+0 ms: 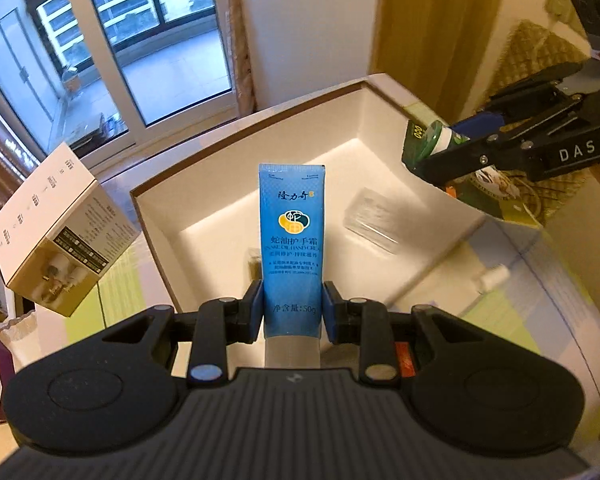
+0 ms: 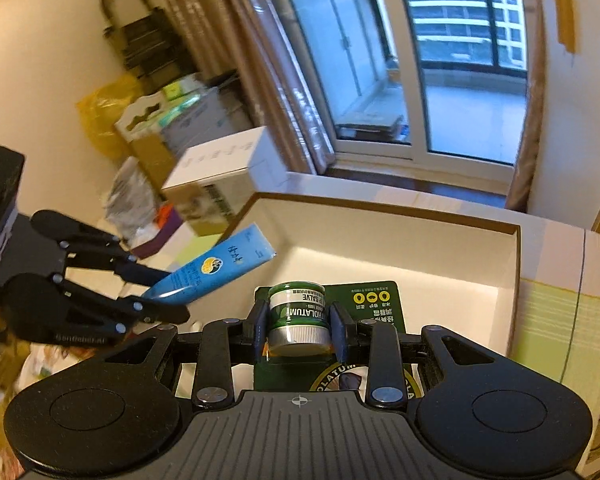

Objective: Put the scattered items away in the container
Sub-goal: 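Carry the blue tube and green card over the box with both tools, then open both tools to drop the blue tube and green card into the box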

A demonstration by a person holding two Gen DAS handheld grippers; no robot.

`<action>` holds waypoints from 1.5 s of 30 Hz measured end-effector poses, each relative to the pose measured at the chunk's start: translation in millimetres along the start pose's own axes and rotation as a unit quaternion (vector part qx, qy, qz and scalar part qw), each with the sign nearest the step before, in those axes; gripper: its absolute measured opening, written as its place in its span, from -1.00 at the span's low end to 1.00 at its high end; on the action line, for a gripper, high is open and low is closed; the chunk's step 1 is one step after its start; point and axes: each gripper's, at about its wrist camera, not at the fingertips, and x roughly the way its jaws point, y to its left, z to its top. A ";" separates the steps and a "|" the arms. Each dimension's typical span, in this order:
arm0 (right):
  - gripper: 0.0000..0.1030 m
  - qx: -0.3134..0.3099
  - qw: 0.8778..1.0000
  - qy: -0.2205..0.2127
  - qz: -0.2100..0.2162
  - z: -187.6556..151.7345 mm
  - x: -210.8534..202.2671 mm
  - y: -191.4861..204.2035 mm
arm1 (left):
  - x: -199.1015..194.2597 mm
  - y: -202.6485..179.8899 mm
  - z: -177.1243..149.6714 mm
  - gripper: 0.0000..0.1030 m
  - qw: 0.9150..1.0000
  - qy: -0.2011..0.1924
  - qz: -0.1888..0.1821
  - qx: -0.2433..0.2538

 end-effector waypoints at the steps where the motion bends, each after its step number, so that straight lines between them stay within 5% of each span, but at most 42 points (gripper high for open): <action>1: -0.33 0.000 1.000 0.002 -0.002 3.4 5.3 -3.0 | 6.9 4.0 3.7 -0.51 1.000 0.003 0.003 -0.004; 8: -0.33 -0.081 0.996 0.022 -0.018 14.2 43.0 -14.0 | 48.4 22.8 20.2 -0.51 1.000 0.022 0.011 -0.015; 16: -0.33 -0.218 0.972 0.079 -0.043 8.9 88.2 -28.1 | 91.7 32.6 27.1 -0.51 0.999 0.046 0.013 0.008; 28: -0.32 -0.118 0.983 0.124 -0.070 15.2 134.7 -72.5 | 146.3 46.0 39.2 -0.51 0.997 0.071 0.004 -0.009; 37: -0.32 -0.066 0.985 0.114 -0.109 20.9 140.9 -86.0 | 170.1 50.4 38.8 -0.49 0.995 0.102 -0.002 -0.020; 38: -0.29 -0.059 0.985 0.117 -0.109 21.5 141.5 -87.7 | 171.2 51.7 38.7 -0.48 0.994 0.104 -0.002 -0.024; 40: 0.66 -0.050 0.987 0.108 -0.110 21.0 136.5 -89.2 | 169.3 52.2 38.9 -0.41 0.995 0.101 0.002 -0.024; 42: 0.67 -0.059 0.988 0.091 -0.108 20.2 129.1 -87.3 | 167.6 52.0 38.4 -0.12 0.994 0.104 0.008 -0.020; 45: 0.67 -0.055 0.989 0.096 -0.100 19.8 123.2 -87.1 | 166.0 54.3 38.3 -0.10 0.994 0.104 0.019 -0.020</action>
